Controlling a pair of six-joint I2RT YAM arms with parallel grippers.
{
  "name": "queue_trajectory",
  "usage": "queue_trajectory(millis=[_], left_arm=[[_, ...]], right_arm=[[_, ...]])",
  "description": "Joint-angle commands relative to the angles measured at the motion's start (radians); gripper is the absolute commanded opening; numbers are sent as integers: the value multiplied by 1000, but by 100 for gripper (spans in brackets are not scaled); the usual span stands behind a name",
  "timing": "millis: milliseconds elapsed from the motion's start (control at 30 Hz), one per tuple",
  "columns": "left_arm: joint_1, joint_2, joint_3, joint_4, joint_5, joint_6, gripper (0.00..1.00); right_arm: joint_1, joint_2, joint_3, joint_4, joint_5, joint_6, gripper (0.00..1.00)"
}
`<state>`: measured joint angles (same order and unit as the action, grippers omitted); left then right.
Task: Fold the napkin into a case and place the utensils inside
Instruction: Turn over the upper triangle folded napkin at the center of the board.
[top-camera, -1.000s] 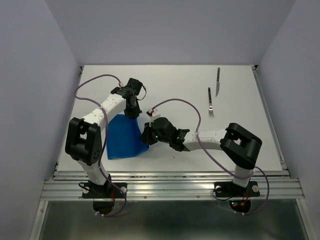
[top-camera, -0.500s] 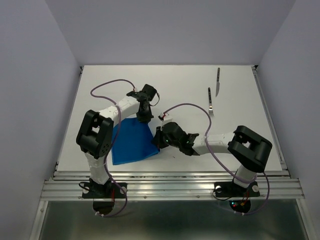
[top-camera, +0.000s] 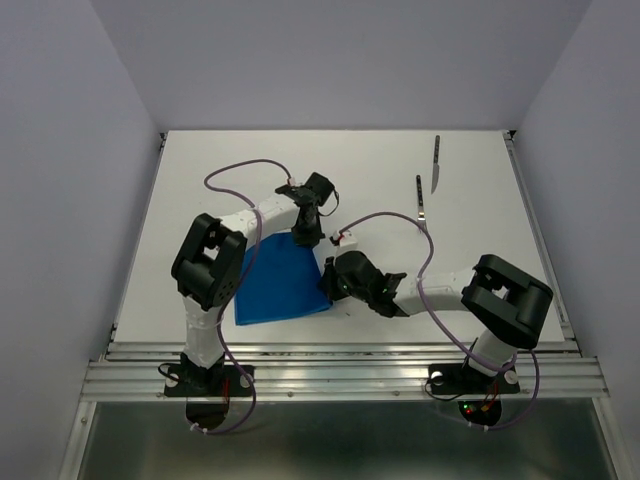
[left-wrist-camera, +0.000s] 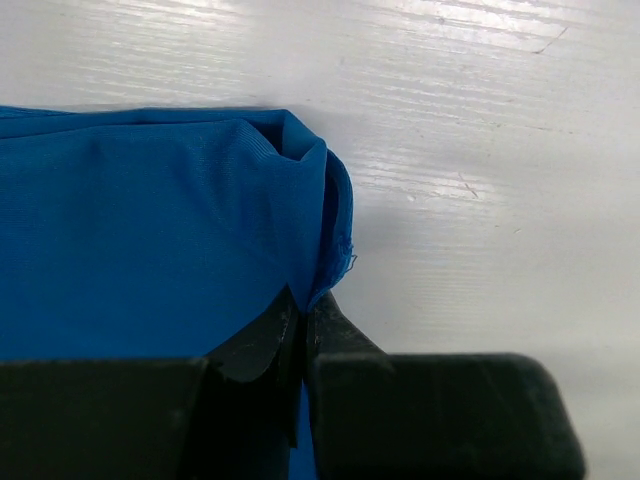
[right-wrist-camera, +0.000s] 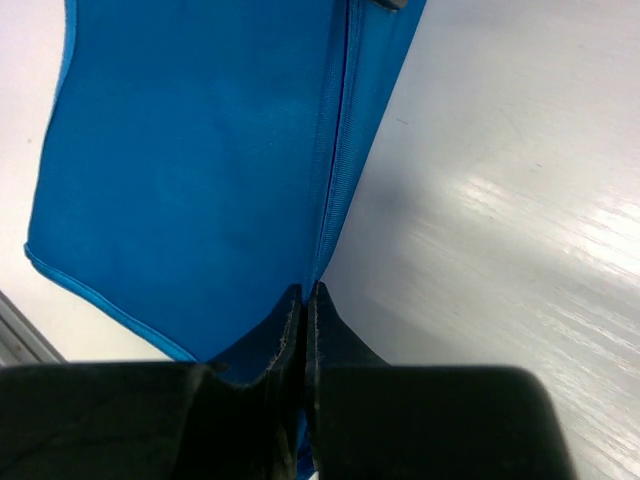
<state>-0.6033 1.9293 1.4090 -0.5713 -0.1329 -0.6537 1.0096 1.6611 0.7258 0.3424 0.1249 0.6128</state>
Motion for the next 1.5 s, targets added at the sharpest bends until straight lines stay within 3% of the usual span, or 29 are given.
queue_trajectory(millis=[0, 300, 700, 1467], left_arm=[[24, 14, 103, 209, -208, -4, 0], [-9, 59, 151, 192, -188, 2, 1], [-23, 33, 148, 200, -143, 22, 39], [33, -138, 127, 188, -63, 26, 41]], right_arm=[[40, -29, -57, -129, -74, -7, 1], [40, -12, -95, -95, -24, -10, 1], [40, 2, -98, -86, -7, -21, 1], [-59, -57, -207, -37, 48, 30, 1]])
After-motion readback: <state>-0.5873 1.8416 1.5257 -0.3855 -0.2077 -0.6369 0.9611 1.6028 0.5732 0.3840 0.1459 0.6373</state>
